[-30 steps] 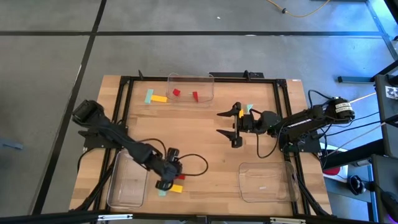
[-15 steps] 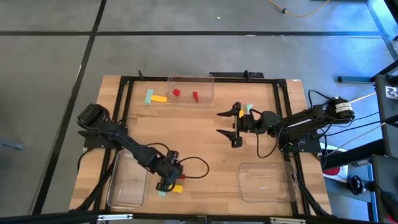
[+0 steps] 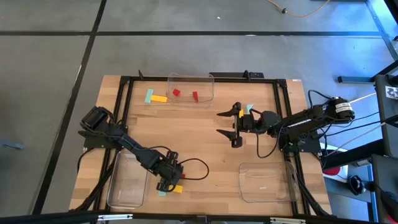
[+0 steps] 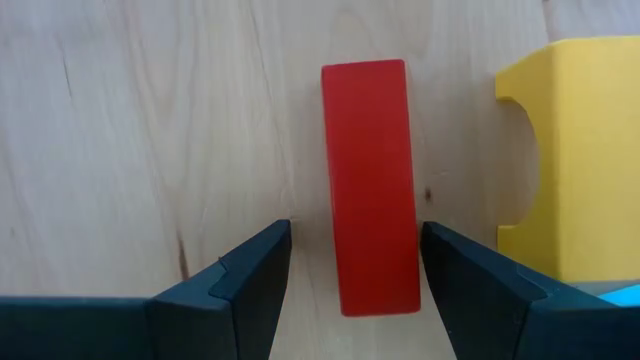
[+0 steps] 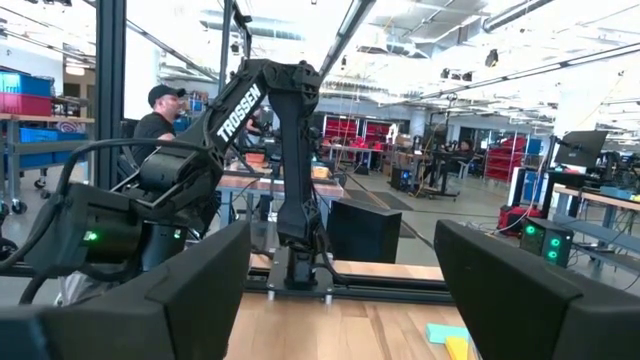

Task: Sort & place blocks by color
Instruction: Put the red block into the top transparent bin

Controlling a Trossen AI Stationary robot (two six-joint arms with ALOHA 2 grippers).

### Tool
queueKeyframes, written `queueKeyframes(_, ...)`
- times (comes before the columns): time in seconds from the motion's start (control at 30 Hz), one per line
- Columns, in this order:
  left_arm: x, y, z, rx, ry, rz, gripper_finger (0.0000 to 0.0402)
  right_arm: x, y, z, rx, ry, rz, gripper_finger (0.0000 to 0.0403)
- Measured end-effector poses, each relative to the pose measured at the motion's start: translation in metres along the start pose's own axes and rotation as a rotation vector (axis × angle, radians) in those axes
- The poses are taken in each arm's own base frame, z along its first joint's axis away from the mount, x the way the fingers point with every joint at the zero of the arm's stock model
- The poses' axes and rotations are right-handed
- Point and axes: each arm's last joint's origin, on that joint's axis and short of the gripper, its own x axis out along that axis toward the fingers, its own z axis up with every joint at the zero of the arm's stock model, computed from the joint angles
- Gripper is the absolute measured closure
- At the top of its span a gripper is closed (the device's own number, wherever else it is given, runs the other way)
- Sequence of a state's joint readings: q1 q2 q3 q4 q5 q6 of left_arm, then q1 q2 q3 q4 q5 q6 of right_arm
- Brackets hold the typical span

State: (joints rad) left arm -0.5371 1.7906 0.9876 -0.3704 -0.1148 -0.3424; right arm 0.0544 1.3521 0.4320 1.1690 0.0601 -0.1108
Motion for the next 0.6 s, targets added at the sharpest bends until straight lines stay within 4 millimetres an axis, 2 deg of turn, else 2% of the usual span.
queueKeyframes(0.3, 0.0, 0.002, -0.001, -0.047, 0.003, 0.039, 0.0198, 0.0, 0.0, 0.0, 0.0, 0.0, 0.0, 0.0084)
queueKeyframes(0.43, 0.001, 0.006, -0.003, -0.055, 0.02, 0.077, 0.0229, 0.0, 0.0, 0.0, 0.001, 0.0, 0.0, 0.0084)
queueKeyframes(0.6, -0.005, 0.017, -0.001, -0.068, -0.001, 0.17, 0.029, 0.0, 0.0, 0.0, 0.001, 0.0, 0.0, 0.0084)
